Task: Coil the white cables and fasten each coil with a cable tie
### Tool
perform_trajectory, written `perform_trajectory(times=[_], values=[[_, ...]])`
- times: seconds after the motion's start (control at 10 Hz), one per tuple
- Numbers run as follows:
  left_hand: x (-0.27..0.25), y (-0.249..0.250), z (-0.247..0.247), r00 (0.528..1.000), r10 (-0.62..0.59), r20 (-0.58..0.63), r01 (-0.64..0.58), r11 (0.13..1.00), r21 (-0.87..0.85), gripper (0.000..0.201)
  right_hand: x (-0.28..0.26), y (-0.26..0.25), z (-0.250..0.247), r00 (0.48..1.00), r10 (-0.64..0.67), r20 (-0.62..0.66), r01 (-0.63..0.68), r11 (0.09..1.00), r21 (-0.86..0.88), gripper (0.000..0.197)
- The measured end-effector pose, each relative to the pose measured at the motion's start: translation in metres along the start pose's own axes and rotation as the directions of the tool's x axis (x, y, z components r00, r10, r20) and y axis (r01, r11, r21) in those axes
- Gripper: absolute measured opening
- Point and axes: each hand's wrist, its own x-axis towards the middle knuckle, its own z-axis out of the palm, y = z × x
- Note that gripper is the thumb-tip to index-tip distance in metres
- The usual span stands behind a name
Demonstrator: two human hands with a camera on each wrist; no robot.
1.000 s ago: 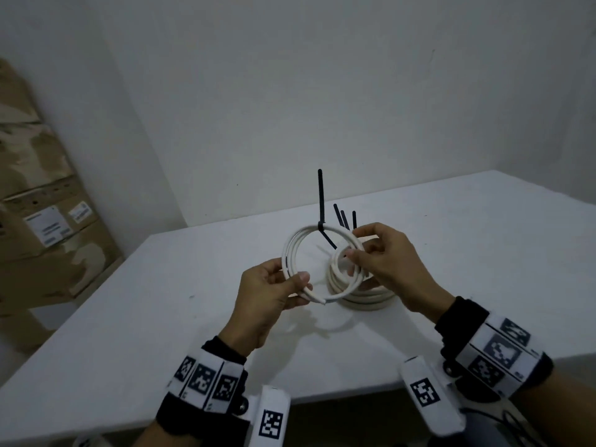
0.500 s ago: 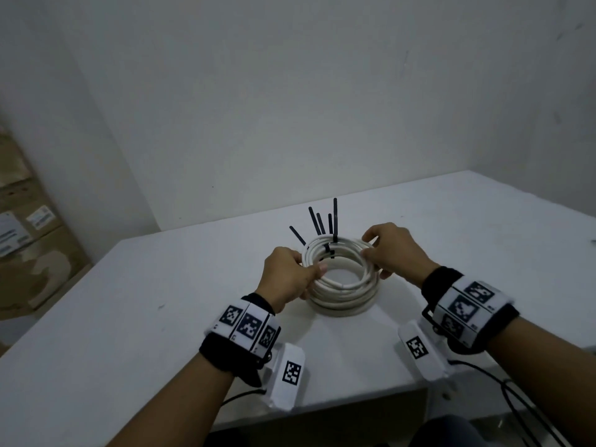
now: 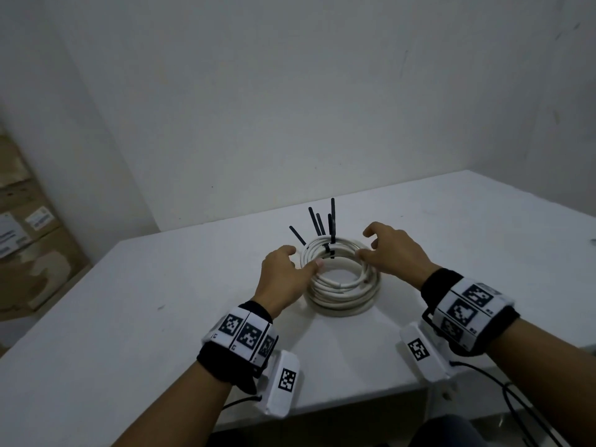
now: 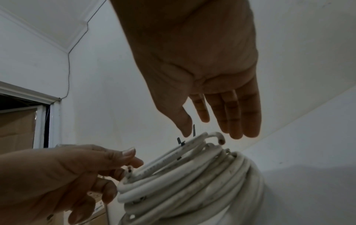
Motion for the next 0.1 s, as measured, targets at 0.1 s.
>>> perform_trajectory(times=[0.1], values=[[-0.0061, 0.0018, -0.0087, 0.996, 0.037, -0.076, -0.041, 0.998, -0.055, 0.06, -0.0029, -0.0035, -0.0061, 0.997, -0.034, -0.068, 0.038, 0.998, 0.057, 0.049]])
